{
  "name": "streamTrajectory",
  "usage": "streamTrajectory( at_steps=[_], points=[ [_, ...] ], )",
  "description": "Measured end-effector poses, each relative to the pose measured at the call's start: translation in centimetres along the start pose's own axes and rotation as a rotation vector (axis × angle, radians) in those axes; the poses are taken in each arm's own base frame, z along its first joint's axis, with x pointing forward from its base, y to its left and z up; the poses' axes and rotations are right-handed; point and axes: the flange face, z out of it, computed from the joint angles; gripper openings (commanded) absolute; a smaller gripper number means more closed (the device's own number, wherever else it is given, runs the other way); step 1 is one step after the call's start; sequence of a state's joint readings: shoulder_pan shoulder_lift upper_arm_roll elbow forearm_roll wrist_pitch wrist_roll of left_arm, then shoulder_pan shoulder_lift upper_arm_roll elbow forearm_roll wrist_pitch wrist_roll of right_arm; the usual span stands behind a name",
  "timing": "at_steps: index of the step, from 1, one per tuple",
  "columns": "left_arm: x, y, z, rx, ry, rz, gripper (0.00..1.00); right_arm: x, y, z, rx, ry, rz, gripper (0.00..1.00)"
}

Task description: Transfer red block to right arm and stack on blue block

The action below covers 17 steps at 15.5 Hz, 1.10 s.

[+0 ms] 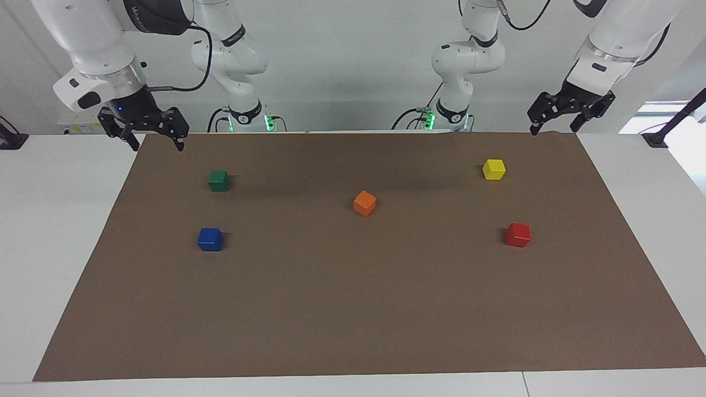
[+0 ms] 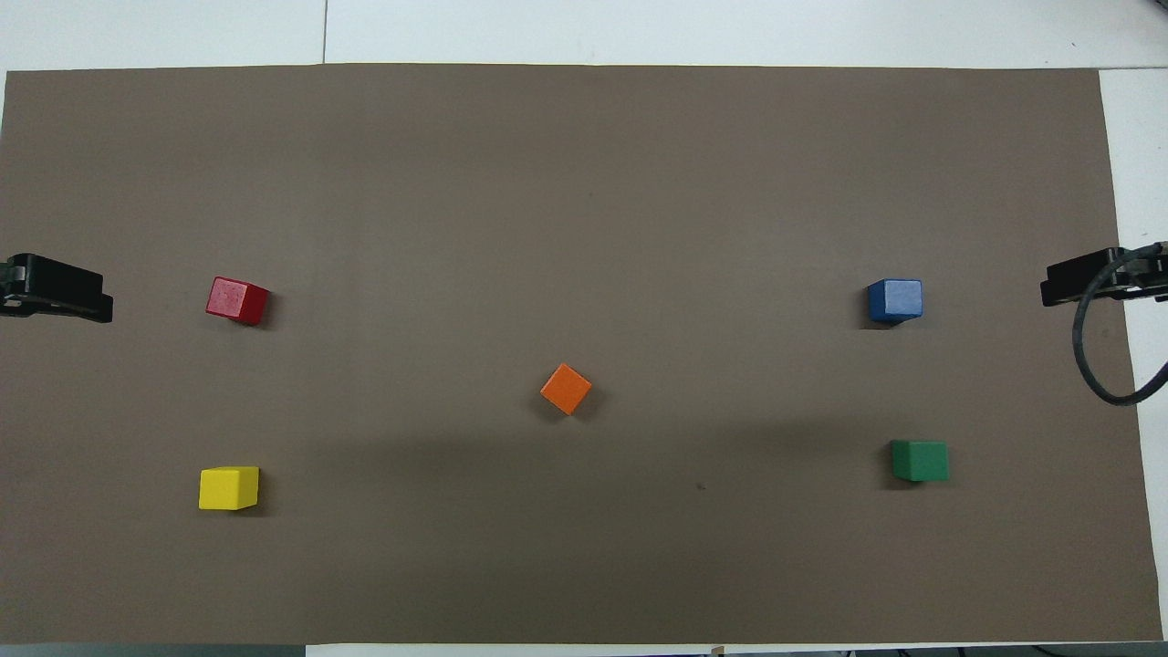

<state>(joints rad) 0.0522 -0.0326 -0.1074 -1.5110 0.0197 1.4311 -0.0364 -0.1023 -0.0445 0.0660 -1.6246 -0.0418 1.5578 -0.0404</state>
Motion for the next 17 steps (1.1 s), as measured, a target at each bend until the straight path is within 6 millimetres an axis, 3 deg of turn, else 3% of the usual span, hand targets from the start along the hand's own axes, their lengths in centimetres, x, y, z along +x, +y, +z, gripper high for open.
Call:
streamTrajectory(
  at_steps=[10,14,17],
  points=[
    [0.2,0.0,0.4,0.000,0.001,0.000,1.00,-0.2,0.7,0.9,0.006,-0.026,0.013,1.00],
    [0.6,-1.0,0.3,-0.002,0.032,-0.019,1.00,-0.5,0.4,1.0,0.038,-0.038,0.011,1.00],
    [1.3,-1.2,1.5,-0.002,0.070,-0.023,1.00,-0.6,0.3,0.8,0.039,-0.036,0.010,1.00]
  ],
)
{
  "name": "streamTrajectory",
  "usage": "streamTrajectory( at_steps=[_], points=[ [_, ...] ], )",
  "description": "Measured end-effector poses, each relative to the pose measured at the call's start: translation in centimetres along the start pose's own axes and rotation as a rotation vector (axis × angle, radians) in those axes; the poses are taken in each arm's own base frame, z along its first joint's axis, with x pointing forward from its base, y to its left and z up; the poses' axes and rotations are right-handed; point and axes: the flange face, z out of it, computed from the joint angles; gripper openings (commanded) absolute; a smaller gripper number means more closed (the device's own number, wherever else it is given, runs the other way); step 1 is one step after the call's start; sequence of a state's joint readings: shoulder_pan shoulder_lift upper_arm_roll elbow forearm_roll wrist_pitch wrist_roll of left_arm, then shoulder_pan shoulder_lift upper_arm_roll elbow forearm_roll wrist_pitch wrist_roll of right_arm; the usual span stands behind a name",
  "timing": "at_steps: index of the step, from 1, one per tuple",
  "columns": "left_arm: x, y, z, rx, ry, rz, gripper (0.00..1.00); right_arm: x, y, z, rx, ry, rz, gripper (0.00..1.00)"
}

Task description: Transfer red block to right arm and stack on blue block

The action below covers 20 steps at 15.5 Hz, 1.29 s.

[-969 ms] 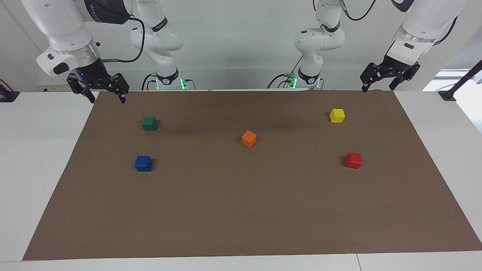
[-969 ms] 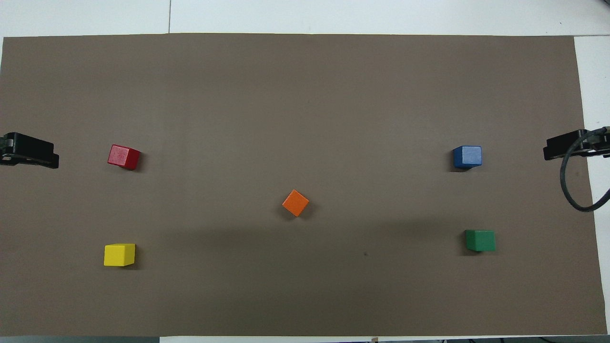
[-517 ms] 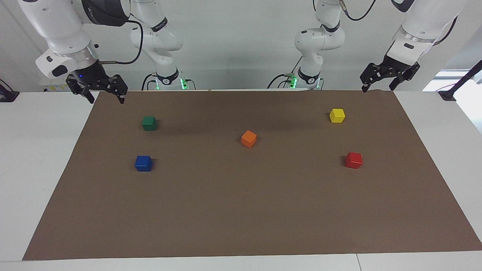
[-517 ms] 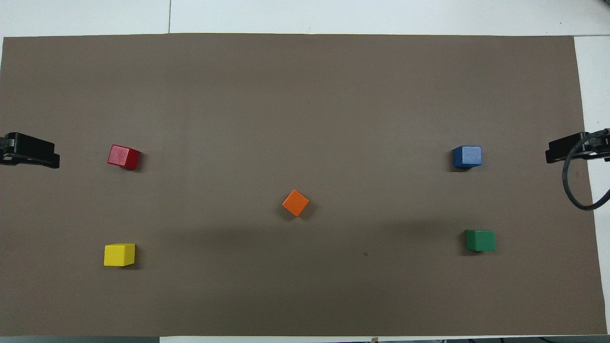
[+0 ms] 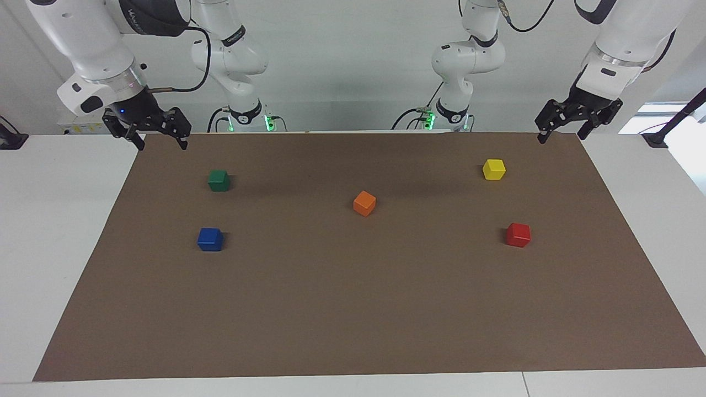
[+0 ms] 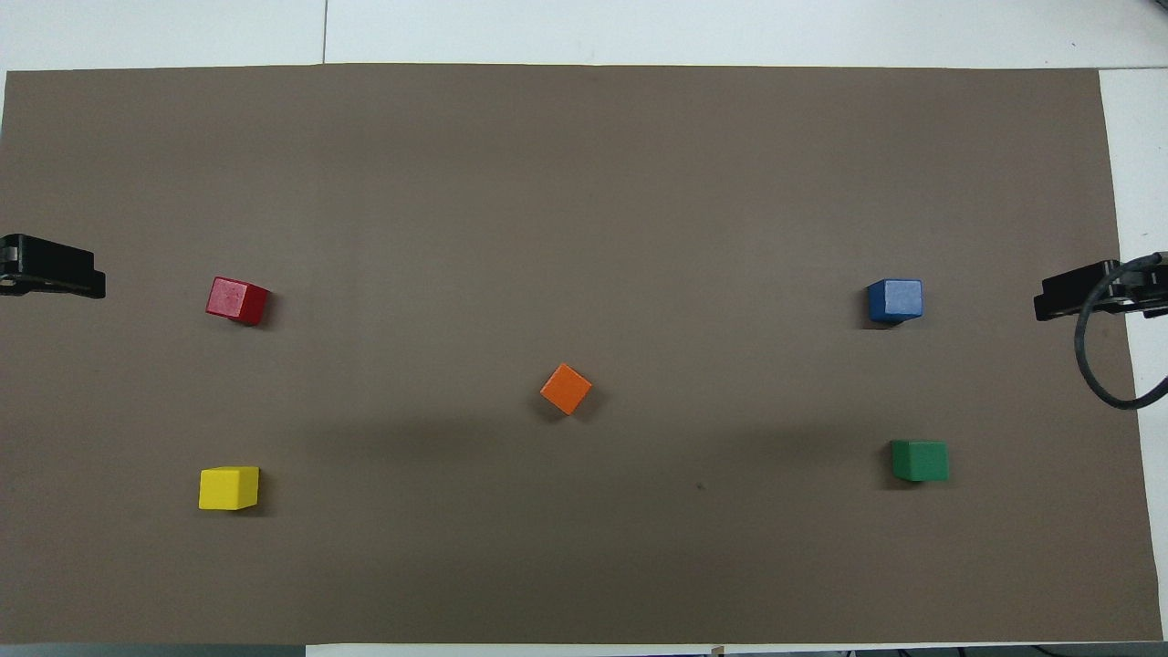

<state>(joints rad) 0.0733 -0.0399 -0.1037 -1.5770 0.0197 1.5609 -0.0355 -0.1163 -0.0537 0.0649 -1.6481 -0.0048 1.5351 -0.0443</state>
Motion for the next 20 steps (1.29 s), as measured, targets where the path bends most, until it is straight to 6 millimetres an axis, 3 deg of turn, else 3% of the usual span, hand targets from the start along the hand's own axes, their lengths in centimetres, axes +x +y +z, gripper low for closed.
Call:
streamTrajectory(
  at_steps=[4,7,16,20],
  points=[
    [0.3,0.0,3.0,0.000,-0.022,0.038,1.00,0.0,-0.2,0.0,0.013,0.000,-0.002,1.00],
    [1.1,-1.6,5.4,-0.001,-0.021,0.067,1.00,0.0,-0.4,0.2,0.056,-0.001,0.000,1.00],
    [6.7,-3.4,18.8,-0.028,-0.082,0.084,1.00,0.6,-0.1,2.7,0.061,0.006,0.016,1.00],
    [8.1,-3.2,21.6,-0.034,-0.062,0.092,1.00,0.7,-0.6,3.1,0.053,0.003,0.040,1.00]
  ],
)
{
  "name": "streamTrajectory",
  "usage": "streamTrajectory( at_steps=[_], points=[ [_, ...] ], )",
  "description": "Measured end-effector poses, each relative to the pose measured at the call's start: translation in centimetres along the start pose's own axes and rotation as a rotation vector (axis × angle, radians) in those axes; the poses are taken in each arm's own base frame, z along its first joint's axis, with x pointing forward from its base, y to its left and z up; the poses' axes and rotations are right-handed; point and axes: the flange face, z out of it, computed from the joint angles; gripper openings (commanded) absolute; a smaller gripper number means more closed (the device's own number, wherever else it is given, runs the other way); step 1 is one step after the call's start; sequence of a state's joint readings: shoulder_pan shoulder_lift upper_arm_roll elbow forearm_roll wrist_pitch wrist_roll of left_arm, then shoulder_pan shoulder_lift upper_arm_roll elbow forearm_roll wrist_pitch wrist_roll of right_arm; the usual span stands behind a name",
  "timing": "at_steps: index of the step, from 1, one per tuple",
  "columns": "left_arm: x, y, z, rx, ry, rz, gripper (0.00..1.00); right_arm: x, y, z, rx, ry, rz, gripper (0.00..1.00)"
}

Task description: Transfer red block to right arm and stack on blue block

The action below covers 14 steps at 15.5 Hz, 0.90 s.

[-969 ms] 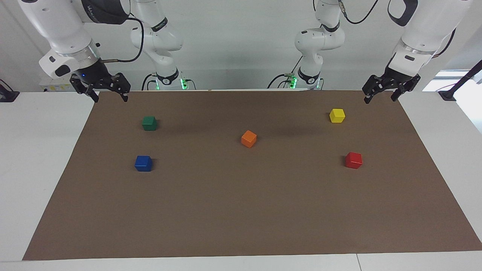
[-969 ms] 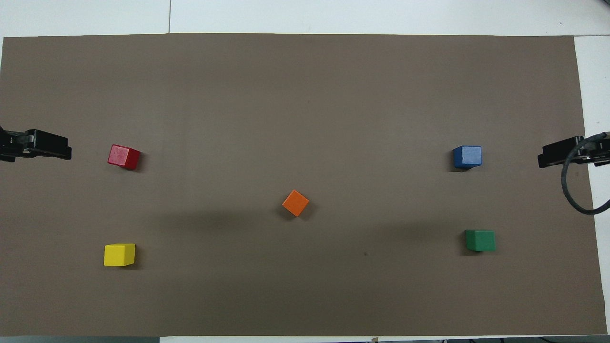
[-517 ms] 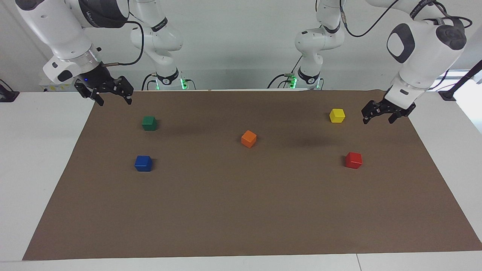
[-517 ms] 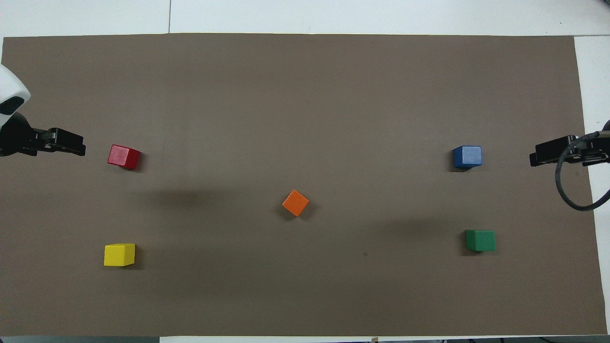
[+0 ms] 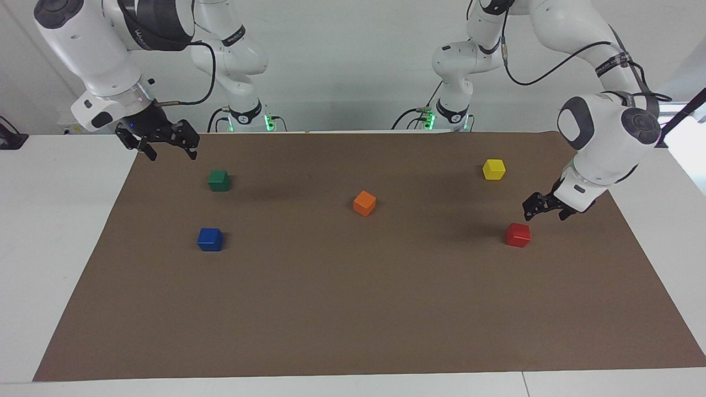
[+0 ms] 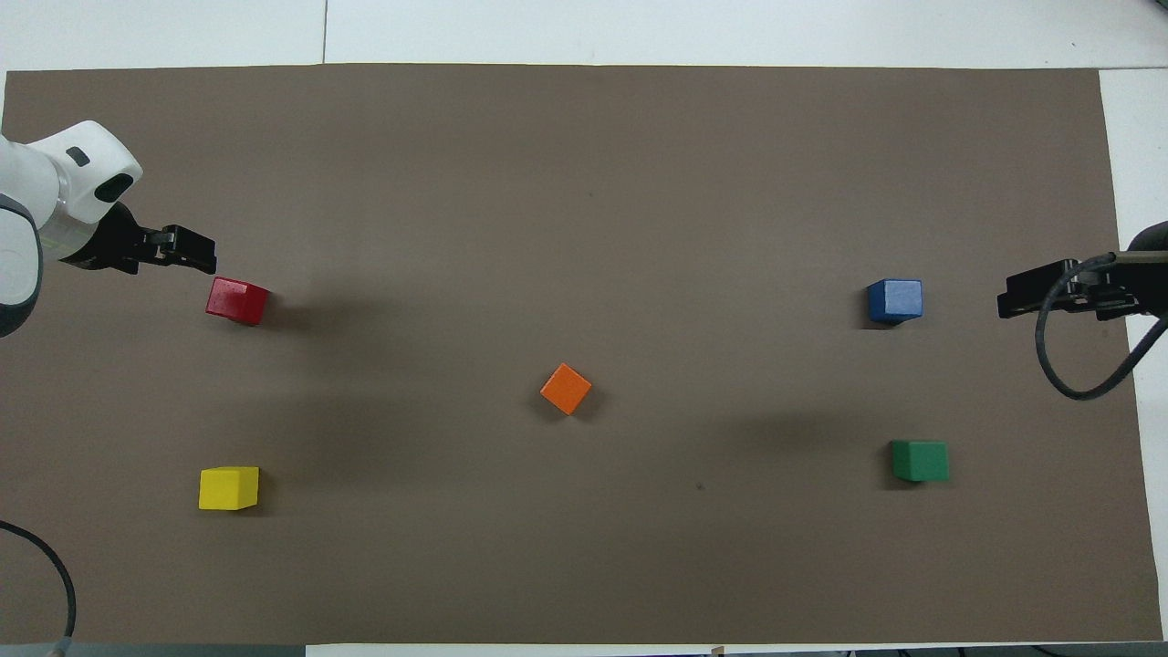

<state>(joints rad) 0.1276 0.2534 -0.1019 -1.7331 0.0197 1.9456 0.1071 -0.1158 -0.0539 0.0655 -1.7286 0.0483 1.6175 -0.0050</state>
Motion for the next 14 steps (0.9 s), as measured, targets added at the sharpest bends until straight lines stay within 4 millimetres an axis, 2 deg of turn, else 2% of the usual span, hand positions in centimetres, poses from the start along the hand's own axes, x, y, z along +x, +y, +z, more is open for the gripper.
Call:
streamTrajectory(
  at_steps=[3,8,11,14],
  points=[
    [0.5,-0.3,1.8,-0.003,-0.007,0.058,1.00,0.3,-0.2,0.5,-0.001,0.018,-0.010,1.00],
    [0.5,-0.5,6.4,-0.010,-0.018,0.099,1.00,0.5,-0.4,2.7,0.020,0.002,-0.049,1.00],
    [0.1,-0.4,8.1,-0.011,-0.014,0.102,1.00,1.1,-0.1,4.7,0.171,-0.007,-0.111,1.00],
    [0.0,-0.4,8.3,-0.011,-0.014,0.103,1.00,1.7,2.9,7.2,0.442,0.022,-0.167,1.00]
  ],
)
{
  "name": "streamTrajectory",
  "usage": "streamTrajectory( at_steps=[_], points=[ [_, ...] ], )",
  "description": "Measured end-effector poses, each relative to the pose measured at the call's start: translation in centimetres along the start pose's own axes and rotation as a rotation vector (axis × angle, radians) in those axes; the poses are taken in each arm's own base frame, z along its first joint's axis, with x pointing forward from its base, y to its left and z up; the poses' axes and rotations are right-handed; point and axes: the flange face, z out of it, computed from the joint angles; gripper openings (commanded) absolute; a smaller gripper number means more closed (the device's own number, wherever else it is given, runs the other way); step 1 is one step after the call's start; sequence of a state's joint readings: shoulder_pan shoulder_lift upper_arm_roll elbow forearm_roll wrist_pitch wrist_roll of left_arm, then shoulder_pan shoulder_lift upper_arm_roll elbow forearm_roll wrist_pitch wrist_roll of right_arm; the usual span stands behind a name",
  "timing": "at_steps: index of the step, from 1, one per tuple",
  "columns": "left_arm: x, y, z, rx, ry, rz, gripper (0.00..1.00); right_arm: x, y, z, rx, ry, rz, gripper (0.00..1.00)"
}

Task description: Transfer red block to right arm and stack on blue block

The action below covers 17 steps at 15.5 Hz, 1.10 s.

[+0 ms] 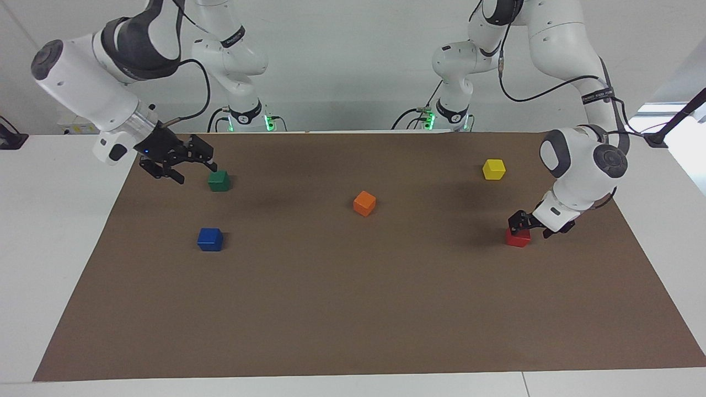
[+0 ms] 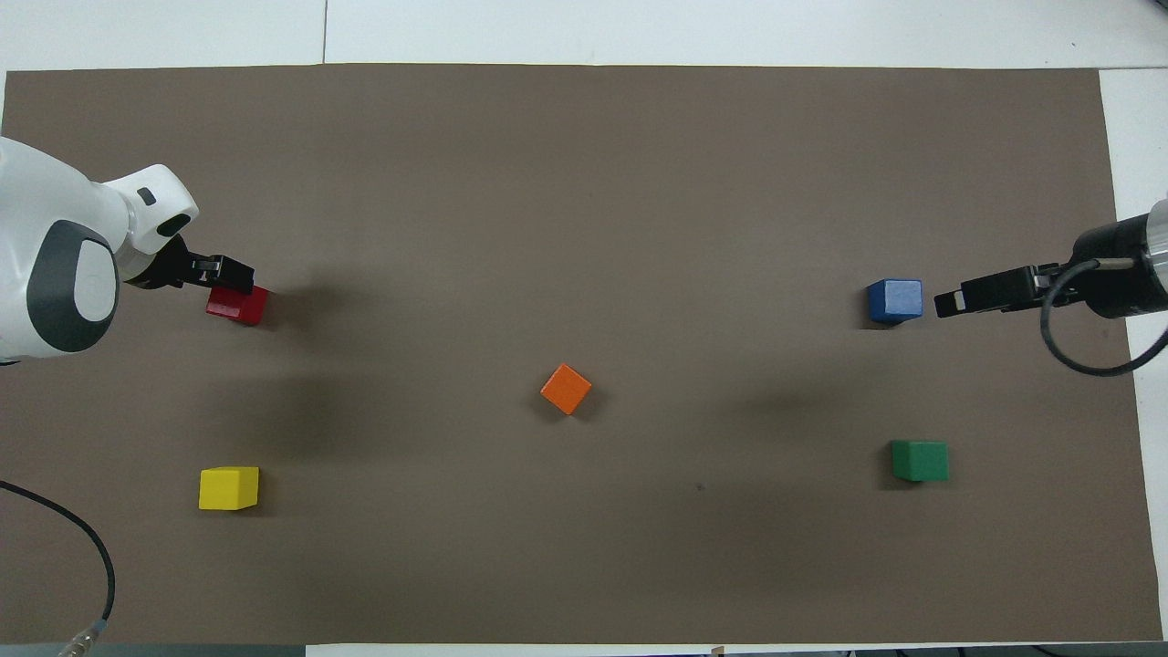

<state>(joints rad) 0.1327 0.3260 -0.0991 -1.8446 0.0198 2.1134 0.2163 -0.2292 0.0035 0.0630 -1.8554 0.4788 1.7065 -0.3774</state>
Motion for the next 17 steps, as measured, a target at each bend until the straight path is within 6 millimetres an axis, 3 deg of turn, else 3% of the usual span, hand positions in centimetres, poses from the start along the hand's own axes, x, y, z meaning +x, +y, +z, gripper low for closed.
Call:
streamTrajectory(
  at_steps=[4,7,10,13,15,16,17],
  points=[
    [-0.3,0.2,0.8,-0.002,-0.004,0.003,1.00,-2.1,5.0,0.4,0.312,0.061,-0.036,1.00],
    [-0.5,0.4,1.5,-0.003,-0.004,0.005,1.00,-3.1,6.2,0.8,0.483,0.110,-0.062,1.00],
    [-0.7,0.5,2.0,-0.003,-0.003,0.006,1.00,-3.1,6.9,2.6,0.629,0.137,-0.060,1.00],
    [-0.8,0.5,2.4,-0.002,0.000,0.006,0.97,-2.9,7.1,6.2,0.849,0.177,-0.055,1.00],
    [-1.0,0.6,2.9,-0.001,0.005,0.007,0.76,-2.8,8.2,9.4,0.969,0.196,-0.041,1.00],
    [-1.1,0.6,3.1,-0.001,0.006,0.007,0.60,-2.7,8.7,10.7,1.025,0.202,-0.027,1.00],
    [-1.1,0.6,3.2,-0.001,0.005,0.007,0.36,-2.4,8.9,11.8,1.078,0.206,-0.012,1.00]
  ],
)
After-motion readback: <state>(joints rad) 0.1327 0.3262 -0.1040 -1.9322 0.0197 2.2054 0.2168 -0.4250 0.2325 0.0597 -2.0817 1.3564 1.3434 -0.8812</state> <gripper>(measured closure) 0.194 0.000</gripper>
